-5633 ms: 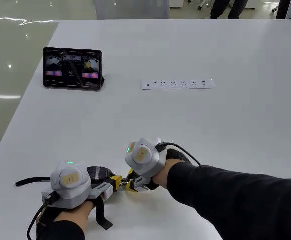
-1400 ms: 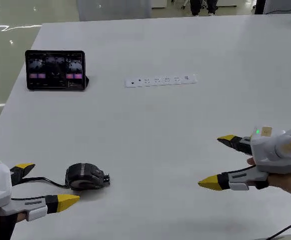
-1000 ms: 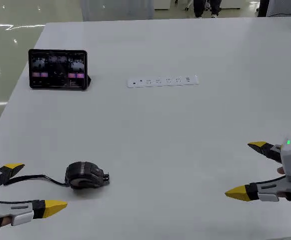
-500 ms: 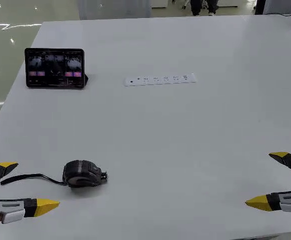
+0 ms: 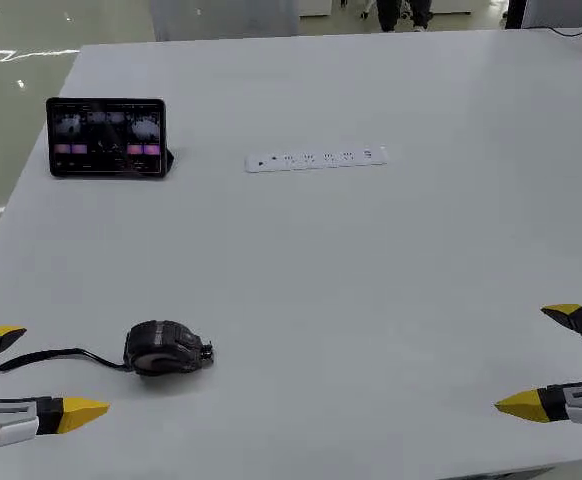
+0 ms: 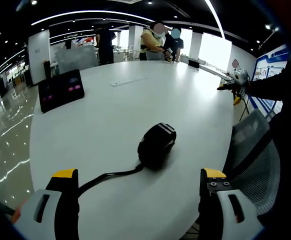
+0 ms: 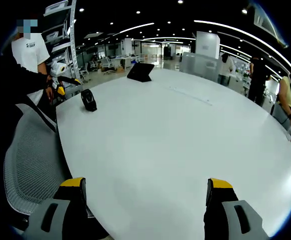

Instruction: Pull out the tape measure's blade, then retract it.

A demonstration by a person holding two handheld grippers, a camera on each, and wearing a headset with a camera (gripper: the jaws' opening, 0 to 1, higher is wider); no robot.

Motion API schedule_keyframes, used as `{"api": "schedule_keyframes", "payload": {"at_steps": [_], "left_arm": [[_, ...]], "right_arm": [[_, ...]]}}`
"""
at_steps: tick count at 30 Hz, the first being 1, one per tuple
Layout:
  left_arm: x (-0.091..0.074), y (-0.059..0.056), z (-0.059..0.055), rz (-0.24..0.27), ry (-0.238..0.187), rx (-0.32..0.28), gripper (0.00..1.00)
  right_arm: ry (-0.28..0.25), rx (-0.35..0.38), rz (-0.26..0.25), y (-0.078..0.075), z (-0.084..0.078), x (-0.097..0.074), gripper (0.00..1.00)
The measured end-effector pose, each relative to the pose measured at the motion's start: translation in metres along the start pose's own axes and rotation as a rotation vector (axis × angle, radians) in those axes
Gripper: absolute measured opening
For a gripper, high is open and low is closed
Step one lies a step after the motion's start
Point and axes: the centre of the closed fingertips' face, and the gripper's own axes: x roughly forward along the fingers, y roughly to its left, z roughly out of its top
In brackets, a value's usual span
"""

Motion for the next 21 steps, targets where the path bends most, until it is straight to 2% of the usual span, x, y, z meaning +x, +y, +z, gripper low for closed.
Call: {"api": "schedule_keyframes", "payload": {"at_steps": [6, 10, 21], "left_arm": [[0.0005, -0.0014, 0.0019, -0.006, -0.009, -0.009, 0.99], [0.001, -0.0025, 0.0078, -0.007, -0.033, 0.004, 0.99], [0.0025, -0.003, 0.0094, -0.017, -0.023, 0.012, 0.99]], "right_arm": [[0.004, 0.002, 0.001, -0.001, -0.0011, -0.0019, 0.99], [0.002, 0.002, 0.0, -0.0014, 0.0004, -0.003, 0.99], [0.002, -0.004, 0.004, -0.0031, 0.0027, -0.0029, 0.99]]}}
